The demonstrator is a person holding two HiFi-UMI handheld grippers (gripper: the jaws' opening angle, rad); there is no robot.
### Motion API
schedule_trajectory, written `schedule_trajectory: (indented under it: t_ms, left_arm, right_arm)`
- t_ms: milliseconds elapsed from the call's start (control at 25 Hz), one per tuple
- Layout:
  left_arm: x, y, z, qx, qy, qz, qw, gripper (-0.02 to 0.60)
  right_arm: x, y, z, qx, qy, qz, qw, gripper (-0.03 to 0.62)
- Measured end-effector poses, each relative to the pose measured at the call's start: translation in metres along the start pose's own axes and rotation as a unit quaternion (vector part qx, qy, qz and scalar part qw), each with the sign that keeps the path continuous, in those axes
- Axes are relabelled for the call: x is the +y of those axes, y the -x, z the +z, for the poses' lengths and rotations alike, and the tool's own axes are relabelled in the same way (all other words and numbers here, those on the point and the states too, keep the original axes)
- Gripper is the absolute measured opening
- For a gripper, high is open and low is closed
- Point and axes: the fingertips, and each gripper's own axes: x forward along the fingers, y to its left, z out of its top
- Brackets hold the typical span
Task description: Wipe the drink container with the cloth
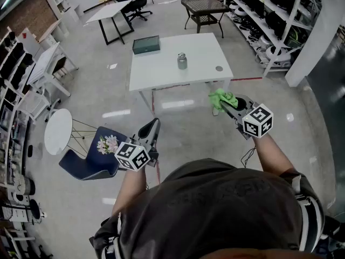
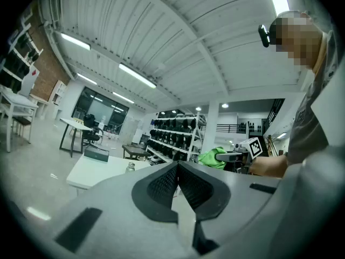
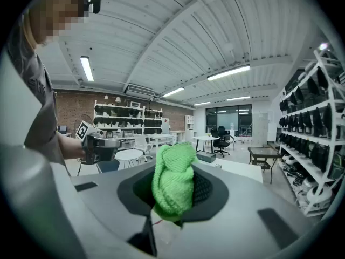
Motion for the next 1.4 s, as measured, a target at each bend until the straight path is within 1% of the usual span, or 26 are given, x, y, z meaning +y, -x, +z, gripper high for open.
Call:
schedule_trajectory:
  t_ms: [400, 560, 840, 1120, 1240, 1400]
  left_arm:
    - [-0.01, -0.015, 0.0, -0.002, 0.0, 0.009, 1.0, -0.002]
    - [-0.019, -0.023, -0.002, -0.004, -0.002, 0.017, 0.9999, -0.002]
    - [-0.051, -0.049, -0.002, -0.006, -0.001, 0.037, 0.9993, -0.002]
    - [-0.079, -0.084, -0.012, -0.002, 0.007, 0.052, 0.9986, -0.002]
    - [-0.08, -0.097, -0.013, 0.002, 0.008, 0.056, 0.9984, -0.002]
    - [-0.066, -0.107, -0.013, 0.006, 0.009, 0.054, 0.9985, -0.002]
  right_arm:
    - [-0.015, 0.007, -0.002, 0.0, 0.003, 0.01, 1.0, 0.077]
    - [-0.021, 0.016, -0.003, -0.004, -0.008, 0.03, 1.0, 0.078]
    - [-0.046, 0.046, -0.005, -0.01, 0.0, 0.05, 0.999, 0.081]
    - [-0.08, 0.069, -0.014, -0.014, 0.011, 0.064, 0.998, 0.081]
    - [-0.095, 0.069, -0.017, -0.017, 0.008, 0.065, 0.998, 0.081]
    - [-0.105, 0.055, -0.023, -0.016, -0.001, 0.061, 0.998, 0.081]
